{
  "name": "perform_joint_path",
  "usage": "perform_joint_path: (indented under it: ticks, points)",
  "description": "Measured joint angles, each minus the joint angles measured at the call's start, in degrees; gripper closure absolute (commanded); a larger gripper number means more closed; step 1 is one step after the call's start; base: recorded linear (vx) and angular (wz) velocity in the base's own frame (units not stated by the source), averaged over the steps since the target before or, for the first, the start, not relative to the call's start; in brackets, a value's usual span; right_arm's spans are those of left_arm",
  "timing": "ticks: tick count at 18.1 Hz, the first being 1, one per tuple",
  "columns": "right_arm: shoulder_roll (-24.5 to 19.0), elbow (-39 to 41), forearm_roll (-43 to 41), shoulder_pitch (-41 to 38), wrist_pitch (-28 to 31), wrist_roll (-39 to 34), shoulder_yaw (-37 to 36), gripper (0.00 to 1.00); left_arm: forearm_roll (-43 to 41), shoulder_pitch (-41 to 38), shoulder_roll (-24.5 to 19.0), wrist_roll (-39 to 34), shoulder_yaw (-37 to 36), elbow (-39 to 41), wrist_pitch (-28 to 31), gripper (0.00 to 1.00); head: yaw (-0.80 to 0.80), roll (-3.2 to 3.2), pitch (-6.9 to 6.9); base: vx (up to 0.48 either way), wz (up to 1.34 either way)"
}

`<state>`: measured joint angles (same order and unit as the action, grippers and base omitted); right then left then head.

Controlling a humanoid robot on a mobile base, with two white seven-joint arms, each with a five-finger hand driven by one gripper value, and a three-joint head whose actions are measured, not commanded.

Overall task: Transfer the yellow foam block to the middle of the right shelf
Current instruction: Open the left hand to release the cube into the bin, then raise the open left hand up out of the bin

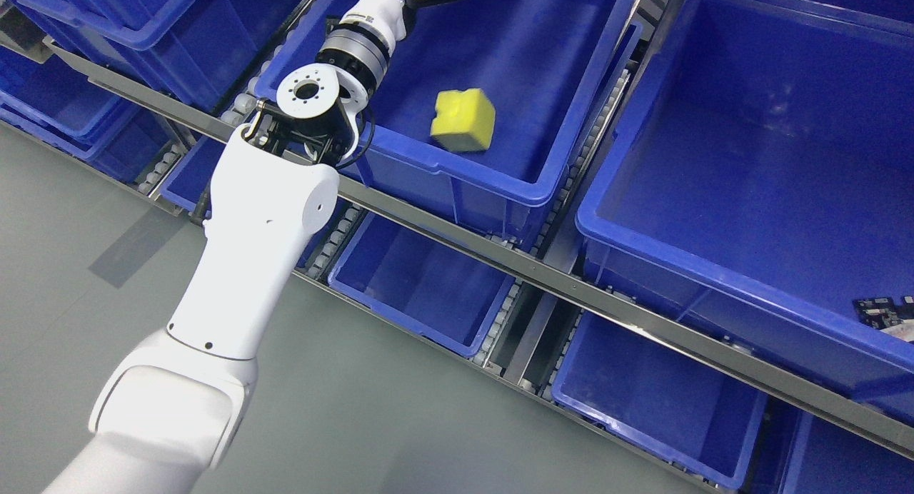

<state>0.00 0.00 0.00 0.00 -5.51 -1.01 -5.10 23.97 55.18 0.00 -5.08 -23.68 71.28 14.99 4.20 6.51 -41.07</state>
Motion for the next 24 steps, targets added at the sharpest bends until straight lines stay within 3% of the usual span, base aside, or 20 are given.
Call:
perform_joint_path:
  ticks: [5,12,16,24]
  points:
    - [0.0,0.0,0.0,0.0,0.0,0.0,0.0,0.00,0.2,-1.8,0.0,0.1,1.0,2.7,-3.1,0.00,0.00,0.00,0.00,0.000,0.00]
    - [0.0,0.0,0.0,0.0,0.0,0.0,0.0,0.00,0.2,-11.9,-0.1,3.5,4.5,13.2,-5.4,0.00,0.00,0.00,0.00,0.000,0.00]
    - [0.0,0.0,0.0,0.0,0.0,0.0,0.0,0.00,0.2,-17.1,-2.0,8.4,6.1,18.0,-11.6,0.00,0.00,0.00,0.00,0.000,0.00]
    - [0.0,0.0,0.0,0.0,0.0,0.0,0.0,0.00,0.2,-26.3,-4.6,9.2,10.0,23.2,-13.1,0.00,0.00,0.00,0.00,0.000,0.00]
